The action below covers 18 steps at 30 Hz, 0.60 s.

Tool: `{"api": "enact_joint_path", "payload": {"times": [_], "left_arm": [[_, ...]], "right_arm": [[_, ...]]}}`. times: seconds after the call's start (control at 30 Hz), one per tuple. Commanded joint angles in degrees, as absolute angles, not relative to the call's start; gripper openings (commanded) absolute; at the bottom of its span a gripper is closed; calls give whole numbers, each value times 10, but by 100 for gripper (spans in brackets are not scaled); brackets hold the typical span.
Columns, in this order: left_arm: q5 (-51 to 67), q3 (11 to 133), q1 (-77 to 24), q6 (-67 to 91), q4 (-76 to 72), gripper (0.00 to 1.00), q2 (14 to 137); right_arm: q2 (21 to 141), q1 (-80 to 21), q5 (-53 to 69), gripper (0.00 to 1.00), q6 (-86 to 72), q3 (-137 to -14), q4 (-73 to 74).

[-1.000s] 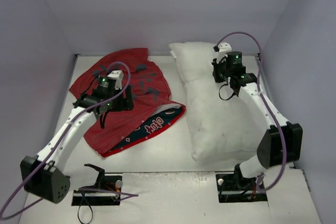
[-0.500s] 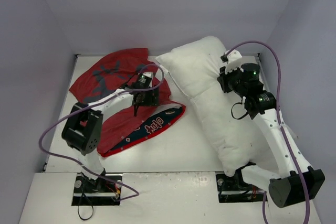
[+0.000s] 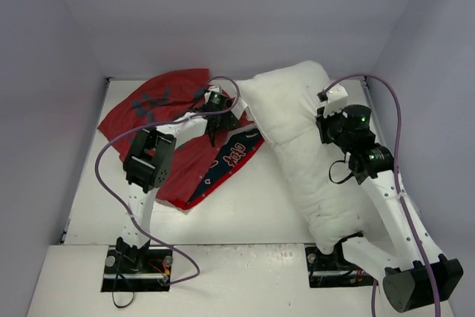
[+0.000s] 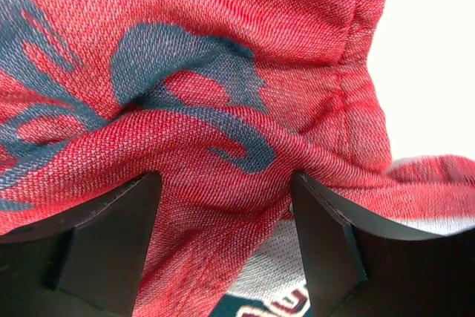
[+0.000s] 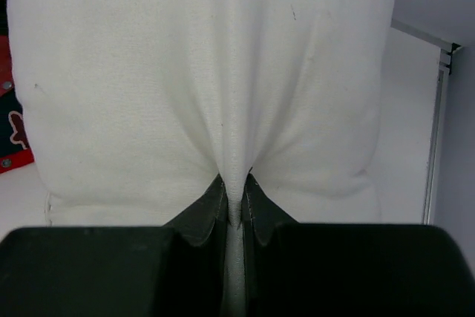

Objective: Put the pillow into the pillowcase

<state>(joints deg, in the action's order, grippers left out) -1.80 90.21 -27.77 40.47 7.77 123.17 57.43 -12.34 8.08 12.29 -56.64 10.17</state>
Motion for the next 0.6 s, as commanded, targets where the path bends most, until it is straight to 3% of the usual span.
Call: {"api": "enact_joint_path", "payload": {"times": [0.0,0.13,0.37,0.57], "left_arm": [[-38,953,-256,392,84,66,1190],[-61,918,-239,321,130,66,1111],[-62,749,-256,218,167,67,942],[-90,666,-301,215,164,67,914]], "right_arm": [[524,-120,76,0,136,-581,40],[507,-120,76,0,139,-573,45],[504,-119,35,0,121,-553,48],[506,-118,58,0,71,-541,51]]}}
